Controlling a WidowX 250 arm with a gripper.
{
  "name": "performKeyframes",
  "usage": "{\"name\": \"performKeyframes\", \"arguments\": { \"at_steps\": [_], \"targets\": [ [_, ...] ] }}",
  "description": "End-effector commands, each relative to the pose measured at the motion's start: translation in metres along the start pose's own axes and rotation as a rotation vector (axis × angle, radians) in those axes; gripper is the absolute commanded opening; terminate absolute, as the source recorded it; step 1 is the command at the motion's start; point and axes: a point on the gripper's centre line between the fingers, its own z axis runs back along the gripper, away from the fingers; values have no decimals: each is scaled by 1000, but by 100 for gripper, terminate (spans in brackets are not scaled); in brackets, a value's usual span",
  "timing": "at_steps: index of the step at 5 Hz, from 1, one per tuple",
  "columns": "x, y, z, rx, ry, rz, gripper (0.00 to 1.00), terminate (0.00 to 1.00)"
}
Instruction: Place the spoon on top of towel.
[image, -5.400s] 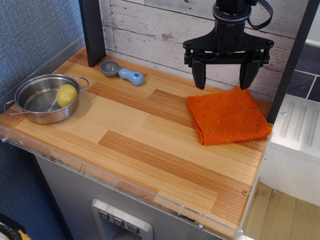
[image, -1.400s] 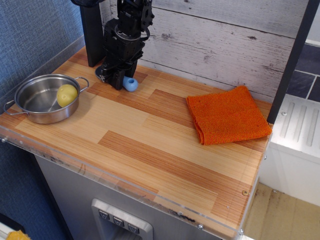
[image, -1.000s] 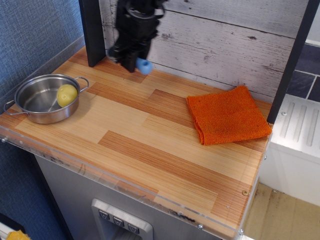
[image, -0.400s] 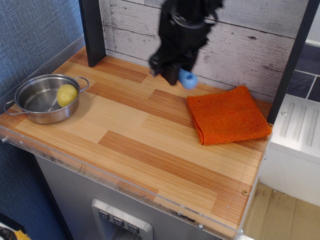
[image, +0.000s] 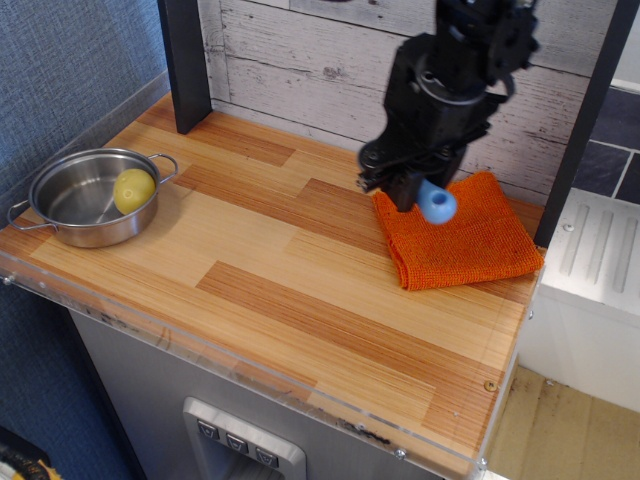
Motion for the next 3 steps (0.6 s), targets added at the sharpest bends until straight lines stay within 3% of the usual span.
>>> {"name": "performKeyframes", "arguments": {
  "at_steps": [1,3],
  "targets": [
    [-21,4,-12,-5,1,-87,0,0],
    [-23,-4,-40,23,11,-116,0,0]
  ]
}}
